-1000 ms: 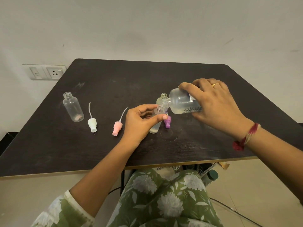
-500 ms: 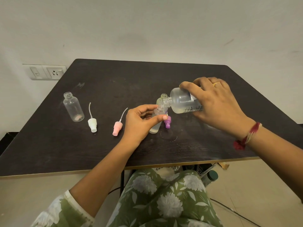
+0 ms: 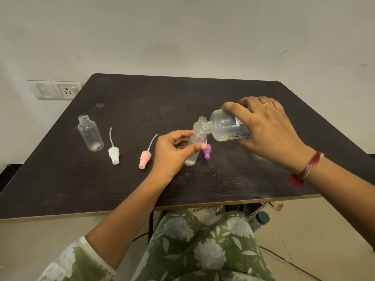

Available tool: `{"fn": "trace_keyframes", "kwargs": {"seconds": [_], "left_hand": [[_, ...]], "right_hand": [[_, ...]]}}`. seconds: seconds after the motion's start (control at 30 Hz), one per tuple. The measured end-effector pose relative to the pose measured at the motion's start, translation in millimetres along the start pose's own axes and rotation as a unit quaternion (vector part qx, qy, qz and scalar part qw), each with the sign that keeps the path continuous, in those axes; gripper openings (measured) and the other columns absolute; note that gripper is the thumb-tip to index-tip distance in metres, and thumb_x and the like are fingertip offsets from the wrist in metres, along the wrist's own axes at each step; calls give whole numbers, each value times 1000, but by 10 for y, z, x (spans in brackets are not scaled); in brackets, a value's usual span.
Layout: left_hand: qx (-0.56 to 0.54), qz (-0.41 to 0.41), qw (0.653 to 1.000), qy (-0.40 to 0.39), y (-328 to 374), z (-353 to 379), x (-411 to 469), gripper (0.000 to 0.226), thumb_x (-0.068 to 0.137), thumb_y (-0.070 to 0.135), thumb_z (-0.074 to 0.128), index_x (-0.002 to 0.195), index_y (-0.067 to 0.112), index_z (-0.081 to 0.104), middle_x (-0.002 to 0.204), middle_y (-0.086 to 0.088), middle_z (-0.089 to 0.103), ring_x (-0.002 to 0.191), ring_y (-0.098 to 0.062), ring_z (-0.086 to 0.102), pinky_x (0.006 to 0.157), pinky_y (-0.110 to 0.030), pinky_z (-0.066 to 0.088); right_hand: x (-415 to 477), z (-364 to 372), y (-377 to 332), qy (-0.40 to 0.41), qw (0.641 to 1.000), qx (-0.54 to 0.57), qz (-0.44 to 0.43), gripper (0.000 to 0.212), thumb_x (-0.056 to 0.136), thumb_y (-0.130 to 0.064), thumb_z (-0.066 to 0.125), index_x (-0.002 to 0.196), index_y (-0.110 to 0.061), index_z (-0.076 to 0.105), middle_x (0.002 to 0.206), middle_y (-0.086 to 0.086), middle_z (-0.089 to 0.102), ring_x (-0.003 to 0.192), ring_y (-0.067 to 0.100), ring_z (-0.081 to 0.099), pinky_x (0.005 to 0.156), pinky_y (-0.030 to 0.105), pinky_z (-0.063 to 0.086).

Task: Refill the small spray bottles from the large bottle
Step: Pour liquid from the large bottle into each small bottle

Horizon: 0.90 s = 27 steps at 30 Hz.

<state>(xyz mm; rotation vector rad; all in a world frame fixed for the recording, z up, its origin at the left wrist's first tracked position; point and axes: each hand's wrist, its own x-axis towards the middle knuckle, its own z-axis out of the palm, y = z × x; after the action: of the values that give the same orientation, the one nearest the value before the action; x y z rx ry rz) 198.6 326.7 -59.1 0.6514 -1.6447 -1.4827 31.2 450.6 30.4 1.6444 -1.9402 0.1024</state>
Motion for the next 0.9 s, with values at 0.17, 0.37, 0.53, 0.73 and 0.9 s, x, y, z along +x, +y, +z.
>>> {"fn": "trace_keyframes", "kwargs": {"seconds": [0.17, 0.37, 0.53, 0.73, 0.9], "left_hand": [[5, 1, 1000, -1, -8, 1, 1, 56, 57, 32, 84, 106, 9, 72, 100, -4, 75, 95, -15, 71, 90, -37, 56], [3, 5, 1000, -1, -4, -4, -3, 57, 56, 33, 84, 106, 9, 72, 100, -3, 75, 95, -15, 71, 89, -36, 57], [2, 7, 1000, -3, 0, -2, -6, 57, 55, 34, 84, 106, 10, 72, 100, -2, 75, 95, -14, 71, 89, -35, 57], [-5, 13, 1000, -8, 11, -5, -9, 52, 55, 34, 83, 102, 15, 72, 99, -1, 75, 94, -14, 71, 87, -33, 57], [-36, 12, 999, -7, 42, -9, -11, 43, 57, 29, 82, 97, 19, 72, 94, 5, 75, 93, -12, 71, 84, -26, 56]], "right_hand": [[-3, 1, 6, 0, 1000, 0, -1, 66, 70, -23, 74, 128, -28, 44, 107, 6, 55, 96, 31, 54, 88, 44, 40], [-6, -4, 6, 3, 1000, 0, -5, 65, 71, -22, 73, 129, -27, 44, 107, 7, 55, 96, 31, 54, 88, 44, 40], [-9, -11, -1, 0, 1000, 2, -5, 65, 71, -22, 73, 129, -27, 44, 107, 7, 55, 96, 31, 53, 88, 44, 40], [-19, -13, 0, -11, 1000, 19, 5, 67, 70, -24, 74, 130, -27, 43, 109, 6, 55, 97, 30, 53, 88, 43, 40], [-55, 27, -30, -53, 978, 190, 68, 75, 67, -29, 76, 132, -28, 39, 109, 0, 53, 97, 24, 50, 86, 38, 38]]}}
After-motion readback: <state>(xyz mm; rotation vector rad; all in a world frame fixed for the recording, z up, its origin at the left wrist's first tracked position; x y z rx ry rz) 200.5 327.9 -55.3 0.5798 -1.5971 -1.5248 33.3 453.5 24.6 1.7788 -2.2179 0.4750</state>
